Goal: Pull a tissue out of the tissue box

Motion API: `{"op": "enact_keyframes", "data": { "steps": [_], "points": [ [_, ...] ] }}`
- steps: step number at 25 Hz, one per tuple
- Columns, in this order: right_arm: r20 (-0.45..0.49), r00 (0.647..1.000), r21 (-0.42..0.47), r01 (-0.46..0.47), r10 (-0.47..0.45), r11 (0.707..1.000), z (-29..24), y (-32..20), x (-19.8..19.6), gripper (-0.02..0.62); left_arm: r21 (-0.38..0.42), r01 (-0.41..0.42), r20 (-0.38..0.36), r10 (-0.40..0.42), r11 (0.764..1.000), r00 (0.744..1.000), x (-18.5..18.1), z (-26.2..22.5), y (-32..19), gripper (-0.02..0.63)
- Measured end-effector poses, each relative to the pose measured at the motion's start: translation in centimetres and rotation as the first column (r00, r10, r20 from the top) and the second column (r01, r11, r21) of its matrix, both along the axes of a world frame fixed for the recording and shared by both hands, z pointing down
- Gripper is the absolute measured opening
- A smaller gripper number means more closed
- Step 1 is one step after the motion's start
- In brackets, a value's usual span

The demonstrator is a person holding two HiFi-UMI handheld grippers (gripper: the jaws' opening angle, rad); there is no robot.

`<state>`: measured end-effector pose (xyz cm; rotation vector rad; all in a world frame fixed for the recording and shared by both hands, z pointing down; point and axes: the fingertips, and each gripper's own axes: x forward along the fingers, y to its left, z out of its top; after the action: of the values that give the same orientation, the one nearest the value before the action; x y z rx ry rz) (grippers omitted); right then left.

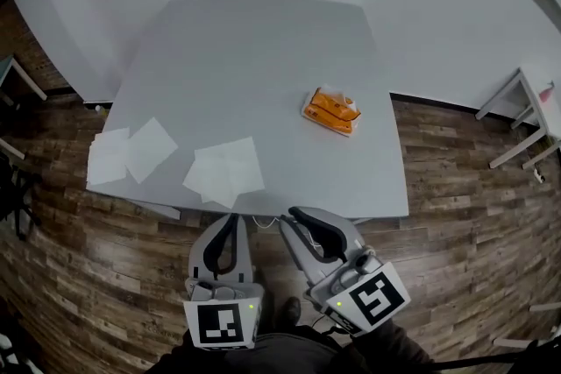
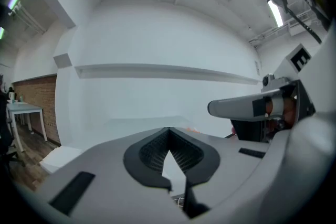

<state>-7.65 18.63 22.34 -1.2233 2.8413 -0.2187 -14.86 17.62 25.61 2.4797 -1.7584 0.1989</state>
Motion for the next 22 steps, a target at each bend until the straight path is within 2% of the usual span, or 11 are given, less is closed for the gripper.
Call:
{"op": "enact_keyframes", "data": {
  "steps": [6, 12, 15, 20, 22],
  "points": [
    [0.021, 1.0, 0.009, -0.017, 0.017, 1.0, -2.5, 6.4, 3.4, 0.041, 0.048, -0.013, -0.035, 0.015, 0.999, 0.999, 3.9, -4.8, 5.7, 0.0],
    [0.039, 0.998, 0.049, -0.051, 0.049, 0.997, -5.1, 9.2, 3.2, 0.037, 0.076, -0.051, 0.015, 0.05, 0.996, 0.999, 4.6, -7.8, 9.2, 0.0],
    [0.01, 0.997, 0.058, -0.08, 0.079, 0.995, -5.8, 10.0, 2.9, 0.032, 0.083, -0.086, 0.028, 0.084, 0.993, 0.996, 4.6, -8.5, 9.7, 0.0],
    [0.026, 0.992, 0.14, -0.127, 0.124, 0.982, -7.9, 11.0, 2.3, 0.021, 0.205, -0.101, -0.012, 0.106, 0.974, 0.994, 4.1, -11.4, 9.9, 0.0],
    [0.03, 0.99, 0.165, -0.144, 0.141, 0.976, -8.5, 11.7, 2.4, 0.017, 0.214, -0.116, -0.027, 0.125, 0.97, 0.992, 4.3, -11.8, 10.4, 0.0]
  ]
}}
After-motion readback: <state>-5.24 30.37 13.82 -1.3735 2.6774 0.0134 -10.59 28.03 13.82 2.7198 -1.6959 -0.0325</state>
